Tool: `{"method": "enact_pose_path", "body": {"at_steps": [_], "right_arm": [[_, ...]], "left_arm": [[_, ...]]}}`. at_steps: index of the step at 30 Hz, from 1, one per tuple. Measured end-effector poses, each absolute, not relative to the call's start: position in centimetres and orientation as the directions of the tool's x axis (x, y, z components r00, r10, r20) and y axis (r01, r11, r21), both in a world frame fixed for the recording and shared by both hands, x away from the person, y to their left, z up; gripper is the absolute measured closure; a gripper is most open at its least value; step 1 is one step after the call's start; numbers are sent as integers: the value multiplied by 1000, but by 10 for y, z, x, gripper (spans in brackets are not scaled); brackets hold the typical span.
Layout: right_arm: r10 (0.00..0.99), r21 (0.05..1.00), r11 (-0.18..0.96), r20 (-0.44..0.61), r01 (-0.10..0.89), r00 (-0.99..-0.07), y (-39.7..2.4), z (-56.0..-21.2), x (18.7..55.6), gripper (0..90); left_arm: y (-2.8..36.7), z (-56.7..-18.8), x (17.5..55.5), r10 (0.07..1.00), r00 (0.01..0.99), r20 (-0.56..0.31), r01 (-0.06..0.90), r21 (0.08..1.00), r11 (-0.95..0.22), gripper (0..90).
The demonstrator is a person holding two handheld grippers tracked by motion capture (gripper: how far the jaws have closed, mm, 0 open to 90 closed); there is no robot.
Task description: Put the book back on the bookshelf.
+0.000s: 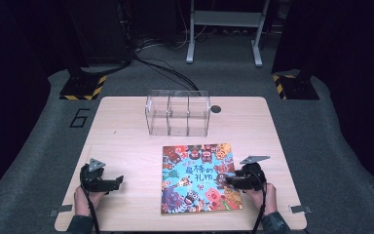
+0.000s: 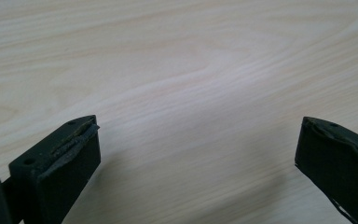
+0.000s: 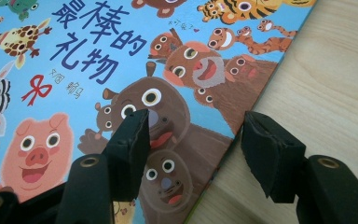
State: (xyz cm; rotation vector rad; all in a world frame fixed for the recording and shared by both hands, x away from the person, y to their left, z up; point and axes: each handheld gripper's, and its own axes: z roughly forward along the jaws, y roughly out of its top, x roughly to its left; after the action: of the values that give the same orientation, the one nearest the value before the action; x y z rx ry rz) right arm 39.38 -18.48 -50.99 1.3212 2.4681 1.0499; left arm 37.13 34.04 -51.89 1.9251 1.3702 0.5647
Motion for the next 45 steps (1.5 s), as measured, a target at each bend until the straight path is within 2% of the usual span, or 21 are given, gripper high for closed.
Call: {"method": "enact_pose_path", "body": {"at_steps": [6,7,12,17,18,21,25,31,38,45], "right_arm": [[768,630,391,180,672,-615,-183,-508,397,411],[758,620,386,209,683,-618,-185,-507,398,388],[767,633,375,198,677,-610,-186,-502,404,330],[773,621,374,203,689,-601,-186,-495,416,286],[772,597,377,221,709,-596,-185,-494,425,220],[771,580,384,228,719,-595,-183,-492,432,209],[769,552,426,196,717,-608,-174,-496,451,212],[777,528,424,206,736,-595,-170,-496,463,221],[796,486,418,210,767,-567,-164,-498,470,230],[799,486,431,186,760,-572,-160,-498,471,258]], "left_arm": [[314,-507,373,907,417,-57,606,762,-231,0],[309,-506,374,899,435,-57,611,752,-247,0],[281,-509,377,863,502,-51,603,737,-307,0],[264,-513,381,852,521,-54,597,736,-319,0],[256,-515,383,841,537,-59,594,735,-327,0],[249,-516,385,835,548,-53,595,726,-345,0],[237,-520,390,808,588,-37,584,710,-393,0],[227,-524,394,804,595,-8,580,697,-422,0],[226,-526,395,809,588,9,585,686,-433,0],[225,-529,393,814,581,30,571,697,-434,0]]}}
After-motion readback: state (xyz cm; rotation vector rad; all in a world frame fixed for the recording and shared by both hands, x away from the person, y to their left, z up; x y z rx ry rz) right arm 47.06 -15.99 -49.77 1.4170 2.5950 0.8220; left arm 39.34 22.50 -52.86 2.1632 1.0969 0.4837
